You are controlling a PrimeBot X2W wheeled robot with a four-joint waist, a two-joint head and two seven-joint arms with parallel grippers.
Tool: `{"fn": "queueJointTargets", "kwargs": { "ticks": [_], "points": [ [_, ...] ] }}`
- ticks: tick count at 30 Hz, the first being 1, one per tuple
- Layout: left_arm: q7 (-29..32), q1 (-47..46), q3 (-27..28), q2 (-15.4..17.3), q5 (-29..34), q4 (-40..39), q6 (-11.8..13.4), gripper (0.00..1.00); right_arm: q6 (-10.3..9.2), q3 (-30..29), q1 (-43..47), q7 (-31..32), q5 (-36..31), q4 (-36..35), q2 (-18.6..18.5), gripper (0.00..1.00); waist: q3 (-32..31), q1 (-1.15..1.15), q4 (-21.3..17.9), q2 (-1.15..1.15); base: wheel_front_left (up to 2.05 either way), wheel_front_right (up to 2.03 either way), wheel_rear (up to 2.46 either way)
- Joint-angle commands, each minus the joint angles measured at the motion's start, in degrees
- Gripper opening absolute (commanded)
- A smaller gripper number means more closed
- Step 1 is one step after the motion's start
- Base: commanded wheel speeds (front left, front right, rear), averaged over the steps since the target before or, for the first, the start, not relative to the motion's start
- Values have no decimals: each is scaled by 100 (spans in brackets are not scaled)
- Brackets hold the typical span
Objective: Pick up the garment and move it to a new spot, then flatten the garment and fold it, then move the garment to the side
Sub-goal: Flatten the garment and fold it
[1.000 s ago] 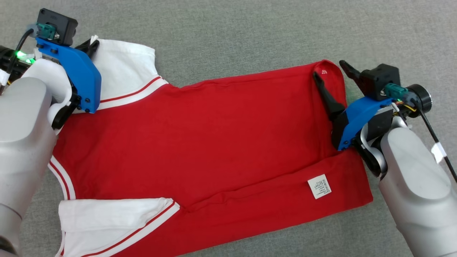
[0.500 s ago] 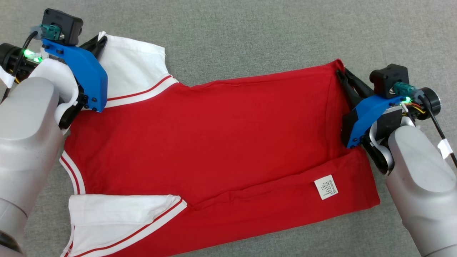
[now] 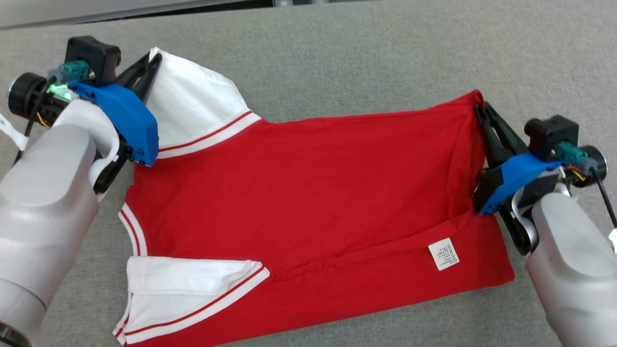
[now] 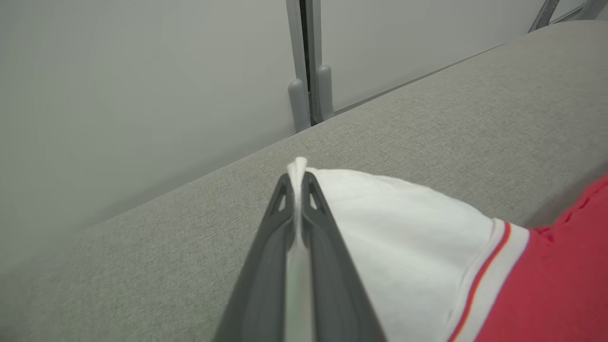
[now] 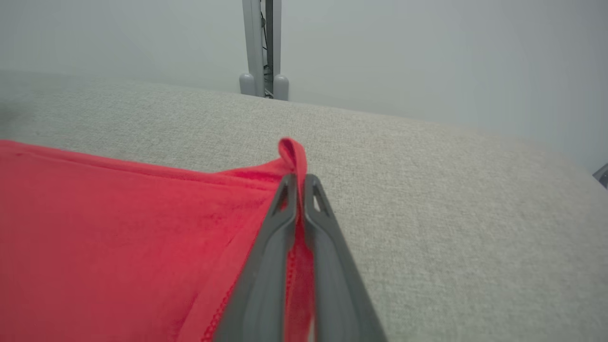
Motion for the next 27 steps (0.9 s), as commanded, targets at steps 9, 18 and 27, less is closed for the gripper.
{"fn": "queueJointTargets", "kwargs": {
  "ticks": [9, 18, 27],
  "points": [
    [-538, 767, 0, 243, -111, -697, 136, 0, -4, -273, 517, -382, 40, 217, -87, 0, -525, 0, 373, 0, 0, 0, 0],
    [-681, 1836, 65, 548, -281, -1851, 599, 0, -4, -412, 864, -521, 29, 341, -33, 0, -840, 0, 542, 0, 0, 0, 0],
    [-703, 2877, 133, 916, -522, -2978, 1165, 0, -4, -550, 1297, -567, 93, 295, -41, 0, -1092, 0, 661, 0, 0, 0, 0]
  ]
}}
